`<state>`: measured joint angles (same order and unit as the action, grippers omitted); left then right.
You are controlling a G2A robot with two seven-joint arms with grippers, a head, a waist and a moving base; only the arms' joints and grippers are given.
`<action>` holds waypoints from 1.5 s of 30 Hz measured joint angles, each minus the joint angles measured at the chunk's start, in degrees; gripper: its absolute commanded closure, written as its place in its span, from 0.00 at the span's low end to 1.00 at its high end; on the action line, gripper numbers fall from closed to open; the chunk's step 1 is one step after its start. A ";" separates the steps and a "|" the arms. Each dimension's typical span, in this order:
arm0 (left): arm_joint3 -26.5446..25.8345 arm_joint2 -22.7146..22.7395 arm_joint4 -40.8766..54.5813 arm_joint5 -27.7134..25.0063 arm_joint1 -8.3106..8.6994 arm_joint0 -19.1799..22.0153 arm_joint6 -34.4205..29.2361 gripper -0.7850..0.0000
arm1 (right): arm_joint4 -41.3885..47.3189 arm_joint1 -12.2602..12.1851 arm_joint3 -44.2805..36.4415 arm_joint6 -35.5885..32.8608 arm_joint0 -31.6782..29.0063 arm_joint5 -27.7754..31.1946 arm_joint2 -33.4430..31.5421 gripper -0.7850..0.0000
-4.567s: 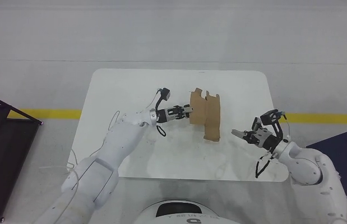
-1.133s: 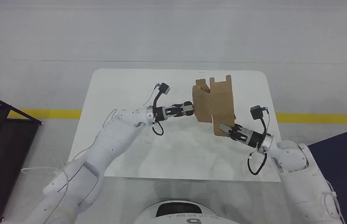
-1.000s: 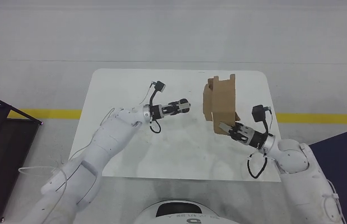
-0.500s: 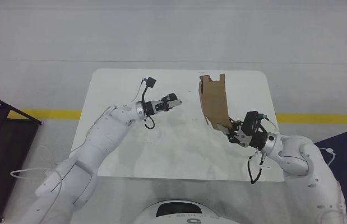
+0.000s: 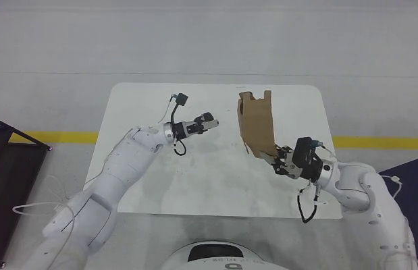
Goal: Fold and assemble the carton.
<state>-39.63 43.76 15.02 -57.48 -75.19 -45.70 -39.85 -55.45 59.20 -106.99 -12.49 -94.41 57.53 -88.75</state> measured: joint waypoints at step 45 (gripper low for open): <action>-21.17 13.89 -24.21 14.50 7.01 -12.54 12.46 0.00 | 35.82 -9.57 21.58 -8.61 14.65 -12.30 24.46 1.00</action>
<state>-60.80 57.65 -9.19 -42.98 -68.18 -58.24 -27.39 -19.63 49.63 -85.40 -21.10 -79.77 45.22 -64.29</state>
